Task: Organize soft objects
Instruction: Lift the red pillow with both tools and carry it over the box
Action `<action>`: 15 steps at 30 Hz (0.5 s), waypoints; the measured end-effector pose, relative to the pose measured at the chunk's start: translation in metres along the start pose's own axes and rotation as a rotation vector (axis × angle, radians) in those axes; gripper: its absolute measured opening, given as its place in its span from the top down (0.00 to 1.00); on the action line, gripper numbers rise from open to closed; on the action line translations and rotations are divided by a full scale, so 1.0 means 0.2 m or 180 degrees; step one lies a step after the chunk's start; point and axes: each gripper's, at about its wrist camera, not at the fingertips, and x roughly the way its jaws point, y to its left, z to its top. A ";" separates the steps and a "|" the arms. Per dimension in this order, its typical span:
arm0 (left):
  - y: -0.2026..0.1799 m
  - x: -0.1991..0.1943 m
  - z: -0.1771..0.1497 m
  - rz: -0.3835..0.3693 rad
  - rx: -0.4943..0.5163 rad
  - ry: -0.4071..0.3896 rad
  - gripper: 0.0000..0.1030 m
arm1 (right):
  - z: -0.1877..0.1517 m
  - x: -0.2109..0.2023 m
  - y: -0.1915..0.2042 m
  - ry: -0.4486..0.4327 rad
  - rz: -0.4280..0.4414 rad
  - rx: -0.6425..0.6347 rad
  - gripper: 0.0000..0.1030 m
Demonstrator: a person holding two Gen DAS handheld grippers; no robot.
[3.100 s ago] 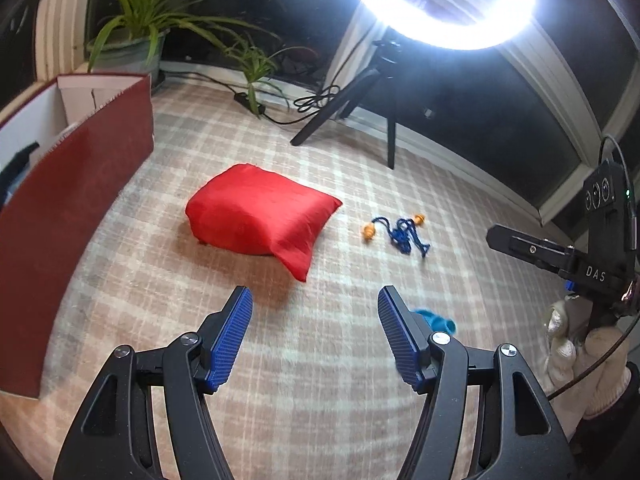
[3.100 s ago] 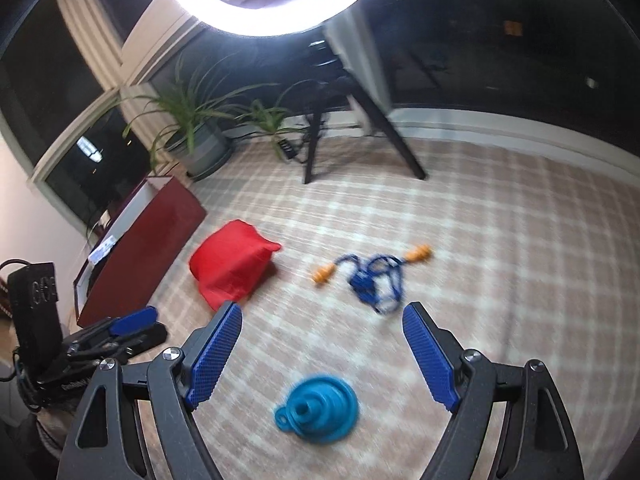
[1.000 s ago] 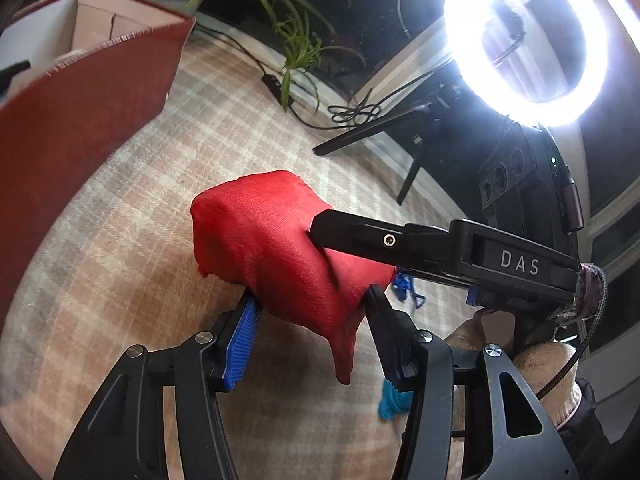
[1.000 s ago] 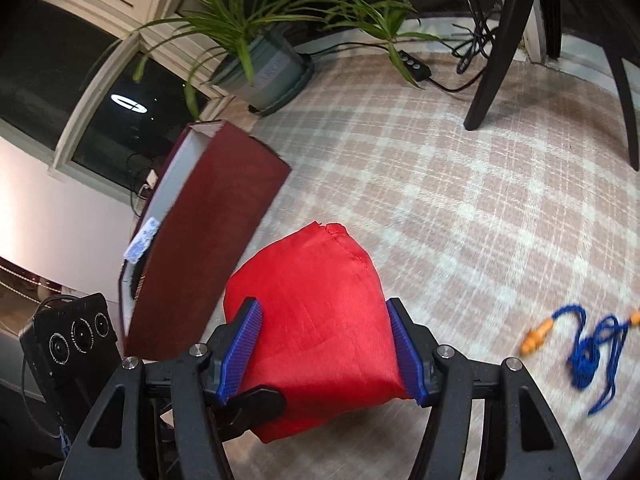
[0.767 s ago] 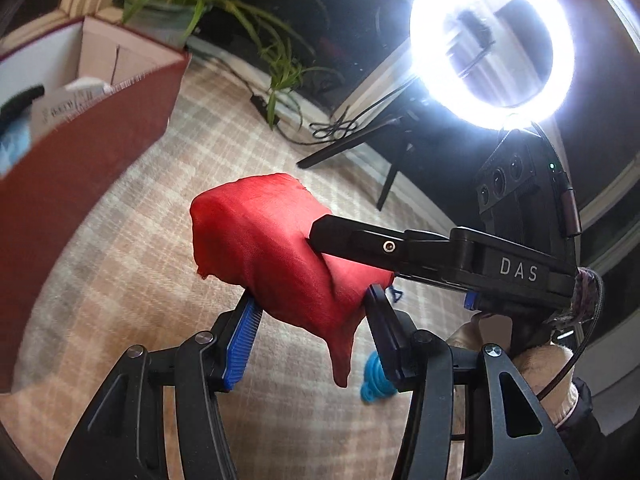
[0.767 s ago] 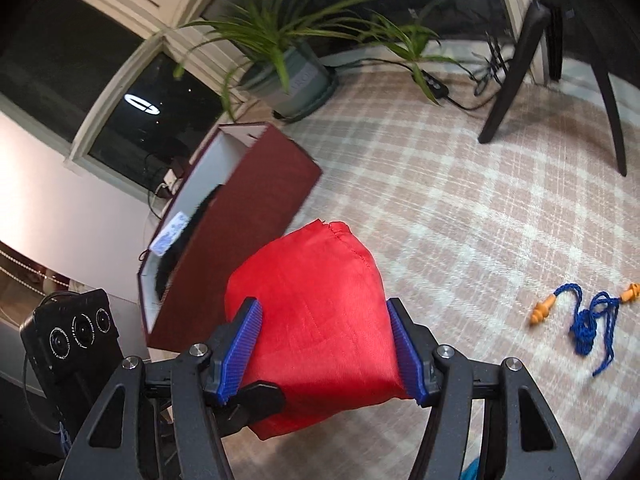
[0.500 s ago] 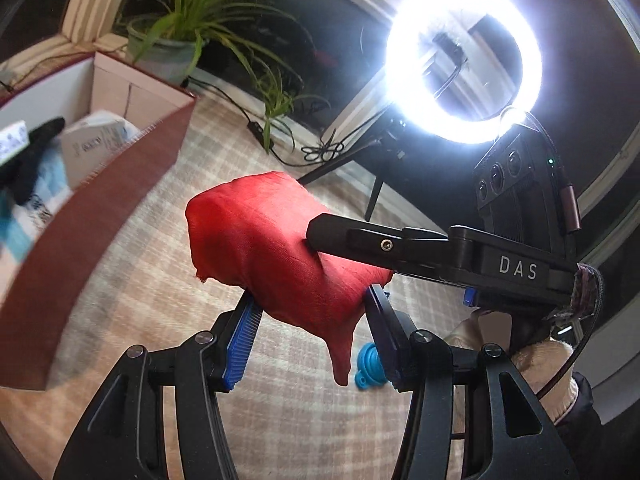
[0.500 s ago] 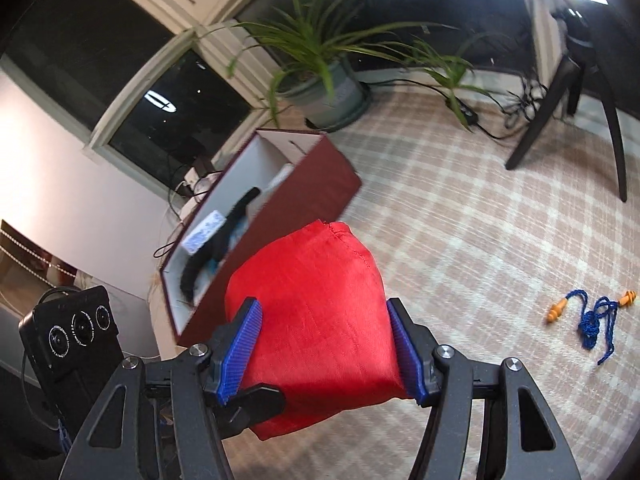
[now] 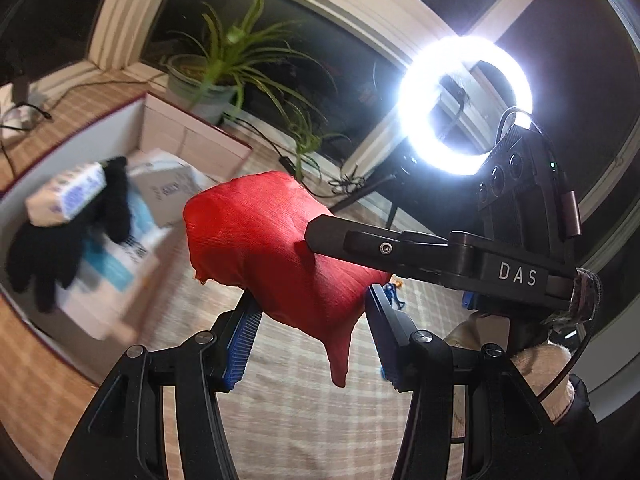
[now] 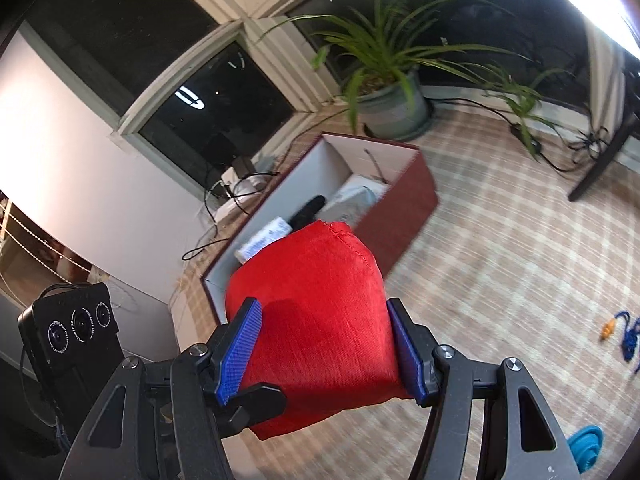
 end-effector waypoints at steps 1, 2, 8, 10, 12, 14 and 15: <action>0.02 -0.01 0.02 0.0011 0.0006 -0.0010 0.51 | 0.01 0.01 0.02 -0.0003 0.0003 -0.0013 0.42; 0.04 -0.04 0.03 0.0025 0.0014 -0.0020 0.51 | 0.02 0.03 0.05 -0.0007 0.0006 -0.0029 0.42; 0.15 -0.13 0.10 0.0101 0.0054 -0.0068 0.51 | 0.10 0.14 0.23 -0.0032 -0.0021 -0.0142 0.42; 0.19 -0.15 0.13 0.0124 0.0076 -0.0069 0.51 | 0.12 0.19 0.28 -0.0043 -0.0048 -0.0168 0.42; 0.23 -0.17 0.15 0.0133 0.0086 -0.0065 0.51 | 0.14 0.22 0.32 -0.0054 -0.0079 -0.0178 0.42; 0.27 -0.18 0.17 0.0147 0.0120 -0.0052 0.51 | 0.15 0.26 0.36 -0.0063 -0.0108 -0.0177 0.42; 0.28 -0.18 0.18 0.0147 0.0125 -0.0048 0.51 | 0.16 0.27 0.36 -0.0069 -0.0118 -0.0172 0.42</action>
